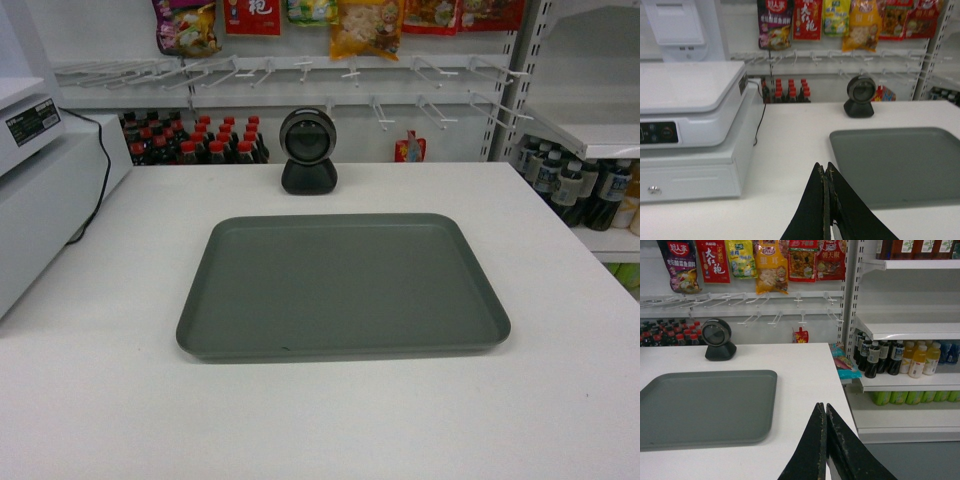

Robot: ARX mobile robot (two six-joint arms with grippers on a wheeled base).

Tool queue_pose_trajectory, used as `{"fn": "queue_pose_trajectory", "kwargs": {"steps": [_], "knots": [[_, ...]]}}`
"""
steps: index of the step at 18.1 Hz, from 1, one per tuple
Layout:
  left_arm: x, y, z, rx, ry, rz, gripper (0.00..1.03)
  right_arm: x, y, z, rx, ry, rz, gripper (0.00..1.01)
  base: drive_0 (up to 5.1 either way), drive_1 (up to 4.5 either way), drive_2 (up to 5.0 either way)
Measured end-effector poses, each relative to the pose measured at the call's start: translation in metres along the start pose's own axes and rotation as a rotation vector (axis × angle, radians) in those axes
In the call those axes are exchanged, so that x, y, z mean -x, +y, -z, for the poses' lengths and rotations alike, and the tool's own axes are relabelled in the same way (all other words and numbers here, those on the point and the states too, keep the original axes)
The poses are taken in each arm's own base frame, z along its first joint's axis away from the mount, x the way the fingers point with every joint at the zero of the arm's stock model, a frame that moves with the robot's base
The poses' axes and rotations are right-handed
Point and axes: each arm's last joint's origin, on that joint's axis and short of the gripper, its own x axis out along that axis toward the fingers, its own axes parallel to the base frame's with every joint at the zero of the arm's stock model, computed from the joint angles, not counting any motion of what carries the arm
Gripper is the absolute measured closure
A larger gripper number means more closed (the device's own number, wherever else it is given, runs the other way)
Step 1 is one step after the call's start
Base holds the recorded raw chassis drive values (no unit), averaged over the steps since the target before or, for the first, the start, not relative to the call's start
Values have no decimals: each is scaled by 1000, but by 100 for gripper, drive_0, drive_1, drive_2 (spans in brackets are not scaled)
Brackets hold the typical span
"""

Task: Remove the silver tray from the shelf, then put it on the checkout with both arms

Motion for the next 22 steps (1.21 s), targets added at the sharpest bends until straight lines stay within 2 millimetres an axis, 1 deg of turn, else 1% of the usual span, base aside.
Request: {"fn": "queue_pose_trajectory", "kwargs": {"steps": [1, 2, 3, 4, 5, 7, 9, 11, 13, 15, 16, 17, 18, 22], "knots": [[5, 0, 5, 0, 37, -1, 102, 1, 0, 0, 0, 0, 0, 98, 0, 0, 0], [9, 0, 1, 0, -9, 1, 102, 2, 0, 0, 0, 1, 0, 98, 0, 0, 0], [10, 0, -1, 0, -16, -2, 102, 5, 0, 4, 0, 32, 0, 98, 0, 0, 0], [9, 0, 3, 0, 8, -1, 102, 11, 0, 6, 0, 40, 0, 98, 0, 0, 0], [9, 0, 3, 0, 8, -1, 102, 13, 0, 2, 1, -8, -1, 98, 0, 0, 0], [9, 0, 2, 1, -2, 0, 101, 13, 0, 4, 0, 20, 0, 98, 0, 0, 0], [9, 0, 2, 0, 2, 0, 84, 13, 0, 3, 2, 5, 0, 81, 0, 0, 0], [9, 0, 2, 0, 1, 0, 64, 13, 0, 3, 2, 10, 0, 61, 0, 0, 0], [9, 0, 2, 0, 2, 0, 40, 13, 0, 3, 2, 10, 0, 37, 0, 0, 0], [9, 0, 2, 0, 2, 0, 19, 13, 0, 3, 2, 10, 0, 15, 0, 0, 0], [9, 0, 2, 0, 2, 0, 6, 13, 0, 3, 2, 10, 0, 3, 0, 0, 0], [9, 0, 2, 0, 1, 0, 4, 13, 0, 3, 1, 10, 0, 2, 0, 0, 0], [9, 0, 2, 0, 1, 0, 5, 13, 0, 3, 1, 10, 0, 3, 0, 0, 0], [9, 0, 2, 0, 2, 0, 5, 13, 0, 3, 1, 10, 0, 3, 0, 0, 0]]}}
